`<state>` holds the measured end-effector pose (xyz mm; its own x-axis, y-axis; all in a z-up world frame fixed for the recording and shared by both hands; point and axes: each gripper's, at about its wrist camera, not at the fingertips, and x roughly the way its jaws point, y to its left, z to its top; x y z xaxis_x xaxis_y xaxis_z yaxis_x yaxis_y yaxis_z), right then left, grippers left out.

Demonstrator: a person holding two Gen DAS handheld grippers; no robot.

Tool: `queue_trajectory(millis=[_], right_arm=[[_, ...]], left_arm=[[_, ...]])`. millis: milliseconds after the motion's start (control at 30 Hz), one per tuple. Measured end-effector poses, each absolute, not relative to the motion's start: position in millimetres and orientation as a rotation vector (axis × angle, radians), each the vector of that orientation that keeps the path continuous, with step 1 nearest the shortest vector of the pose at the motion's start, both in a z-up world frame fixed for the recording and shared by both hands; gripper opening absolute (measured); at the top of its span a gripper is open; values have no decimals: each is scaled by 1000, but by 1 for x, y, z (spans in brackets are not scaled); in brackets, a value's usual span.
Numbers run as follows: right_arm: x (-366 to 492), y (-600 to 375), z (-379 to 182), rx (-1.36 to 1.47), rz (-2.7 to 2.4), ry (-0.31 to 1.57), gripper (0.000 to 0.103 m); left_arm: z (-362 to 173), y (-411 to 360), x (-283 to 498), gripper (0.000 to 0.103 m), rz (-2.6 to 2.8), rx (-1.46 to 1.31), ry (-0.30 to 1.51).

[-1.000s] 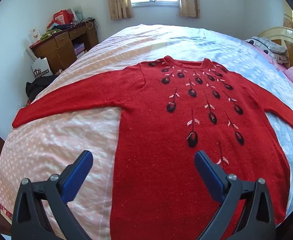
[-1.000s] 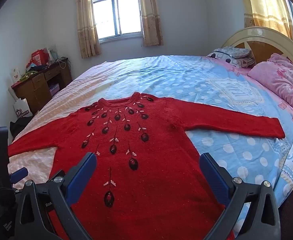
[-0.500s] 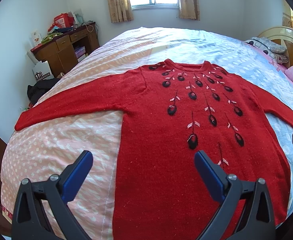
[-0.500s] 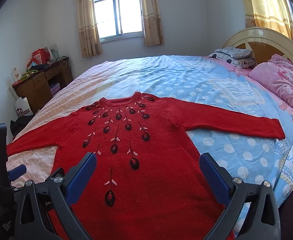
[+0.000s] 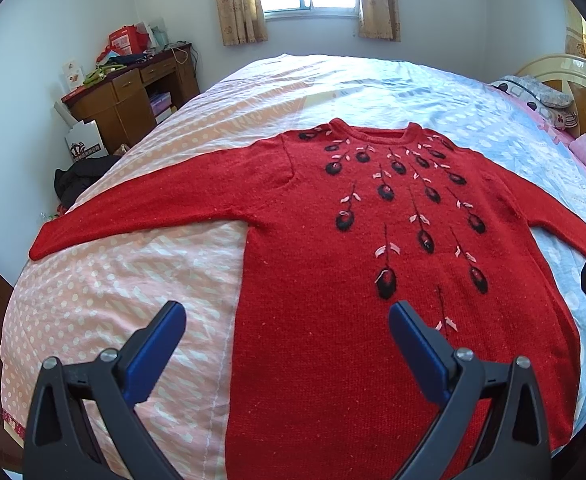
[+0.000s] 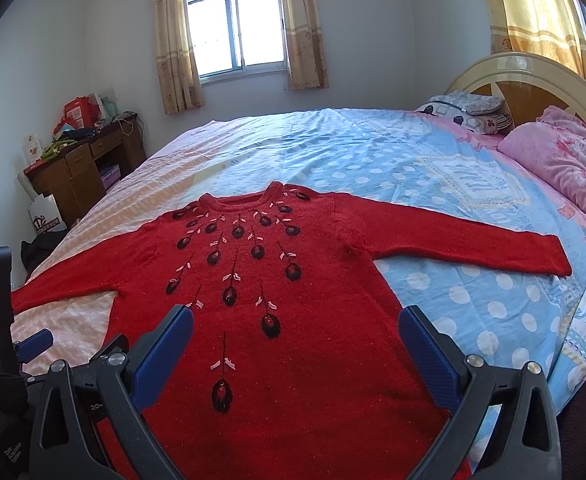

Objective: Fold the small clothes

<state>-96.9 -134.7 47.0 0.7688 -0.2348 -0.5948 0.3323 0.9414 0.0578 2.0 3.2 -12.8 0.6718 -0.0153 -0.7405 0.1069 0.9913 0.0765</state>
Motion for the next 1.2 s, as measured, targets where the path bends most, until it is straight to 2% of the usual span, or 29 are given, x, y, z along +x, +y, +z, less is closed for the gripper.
queue_trajectory(millis=[1200], right_arm=[[-90, -139, 35, 146, -350, 684, 102]], left_arm=[[-10, -6, -5, 103, -87, 111, 832]])
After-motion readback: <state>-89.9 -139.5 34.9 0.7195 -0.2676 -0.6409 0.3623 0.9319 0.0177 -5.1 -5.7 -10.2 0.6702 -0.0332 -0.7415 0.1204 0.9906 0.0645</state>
